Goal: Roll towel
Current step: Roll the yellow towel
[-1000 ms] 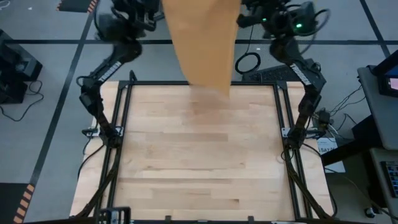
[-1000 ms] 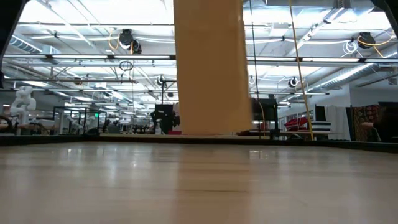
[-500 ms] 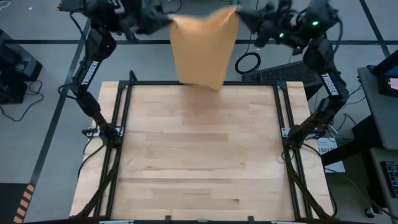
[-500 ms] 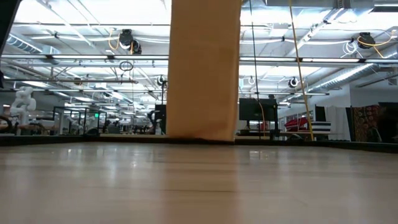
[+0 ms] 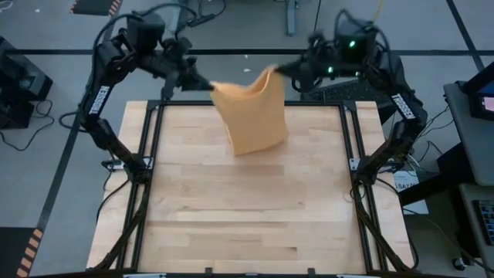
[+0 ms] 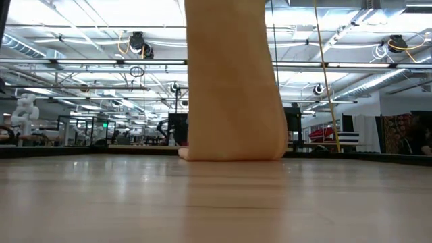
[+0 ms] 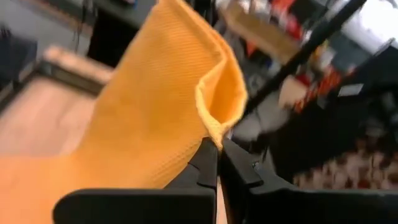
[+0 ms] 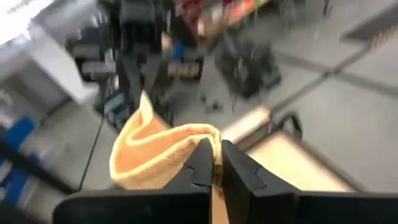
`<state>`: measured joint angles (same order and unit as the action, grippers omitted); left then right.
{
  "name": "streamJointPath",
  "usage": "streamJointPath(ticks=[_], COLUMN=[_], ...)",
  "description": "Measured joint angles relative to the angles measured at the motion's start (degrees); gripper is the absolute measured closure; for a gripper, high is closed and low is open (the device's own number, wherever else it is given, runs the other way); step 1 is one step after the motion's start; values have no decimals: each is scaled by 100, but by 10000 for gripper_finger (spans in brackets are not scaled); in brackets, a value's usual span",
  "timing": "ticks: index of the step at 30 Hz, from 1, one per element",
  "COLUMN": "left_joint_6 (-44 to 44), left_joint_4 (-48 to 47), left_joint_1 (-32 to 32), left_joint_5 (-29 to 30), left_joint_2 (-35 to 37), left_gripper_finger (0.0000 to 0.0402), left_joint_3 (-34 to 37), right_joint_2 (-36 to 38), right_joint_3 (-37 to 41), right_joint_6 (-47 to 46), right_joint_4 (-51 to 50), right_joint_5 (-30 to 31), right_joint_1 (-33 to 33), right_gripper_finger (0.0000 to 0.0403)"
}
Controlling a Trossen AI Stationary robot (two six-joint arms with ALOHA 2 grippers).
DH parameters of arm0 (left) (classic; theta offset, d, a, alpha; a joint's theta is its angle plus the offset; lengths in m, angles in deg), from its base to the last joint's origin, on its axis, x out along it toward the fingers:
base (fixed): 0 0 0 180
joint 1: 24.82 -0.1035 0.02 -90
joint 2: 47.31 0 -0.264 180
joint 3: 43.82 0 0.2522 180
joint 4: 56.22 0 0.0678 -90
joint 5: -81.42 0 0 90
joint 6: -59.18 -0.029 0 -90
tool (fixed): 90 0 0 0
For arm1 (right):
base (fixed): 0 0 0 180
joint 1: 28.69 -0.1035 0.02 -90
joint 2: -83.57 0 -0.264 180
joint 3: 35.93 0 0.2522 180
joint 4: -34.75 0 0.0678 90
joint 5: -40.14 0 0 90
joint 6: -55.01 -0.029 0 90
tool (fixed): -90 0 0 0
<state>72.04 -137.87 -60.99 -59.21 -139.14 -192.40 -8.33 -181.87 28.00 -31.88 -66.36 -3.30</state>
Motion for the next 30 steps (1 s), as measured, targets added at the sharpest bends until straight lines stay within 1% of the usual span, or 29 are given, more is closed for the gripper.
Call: streamJointPath(ticks=[1, 3, 5, 6, 8, 12, 14, 15, 17, 19, 21, 22, 24, 25, 27, 28, 30], left_joint_6=[-208, -522, -634, -635, -611, -587, -538, -441, -306, -274, -236, -72, 538, 1020, 1918, 2268, 2553], left_joint_4=[-325, -832, -845, -627, 210, 2026, 2754, 3023, 3544, 4082, 4940, 5507, 6720, 7313, 8410, 8835, 9598], left_joint_1=[56, 140, 147, 127, 11, -303, -491, -576, -764, -963, -1176, -1281, -1484, -1572, -1705, -1764, -1818], left_joint_5=[61, 384, 710, 848, 1116, 1781, 2160, 2297, 2386, 2393, 2401, 2416, 2421, 2413, 2283, 2187, 1969], left_joint_2=[18, 57, 110, 126, 159, 120, -9, -98, -322, -546, -768, -890, -1127, -1253, -1441, -1495, -1528], left_gripper_finger=[398, 398, 398, 398, 398, 398, 398, 398, 398, 398, 398, 398, 398, 398, 398, 398, 398], left_joint_3=[2, 4, 4, 4, 4, 1, -4, -4, 4, 15, 15, 15, 13, 13, 17, 24, 20], right_joint_2=[-3, -7, -9, -9, -13, -84, -175, -232, -399, -572, -783, -888, -1079, -1156, -1285, -1325, -1297], right_joint_3=[2, 6, 6, 6, 6, 4, 2, 2, 2, 2, 4, 8, 14, 15, -85, -189, -231], right_joint_6=[34, 107, 250, 347, 565, 903, 1166, 1292, 1463, 1402, 1232, 1161, 1071, 984, 812, 788, 893], right_joint_4=[-210, -528, -505, -390, 55, 1099, 1709, 2032, 2751, 3315, 4075, 4513, 5632, 6225, 7044, 7141, 7142], right_joint_5=[-6, -5, 167, 345, 835, 2242, 2669, 2733, 2701, 2666, 2647, 2510, 1958, 1692, 1246, 1029, 626], right_joint_1=[-93, -251, -317, -318, -261, 31, 259, 393, 665, 961, 1238, 1391, 1608, 1664, 1708, 1709, 1705], right_gripper_finger=[399, 399, 399, 399, 399, 399, 399, 399, 399, 399, 399, 399, 399, 399, 399, 399, 399])
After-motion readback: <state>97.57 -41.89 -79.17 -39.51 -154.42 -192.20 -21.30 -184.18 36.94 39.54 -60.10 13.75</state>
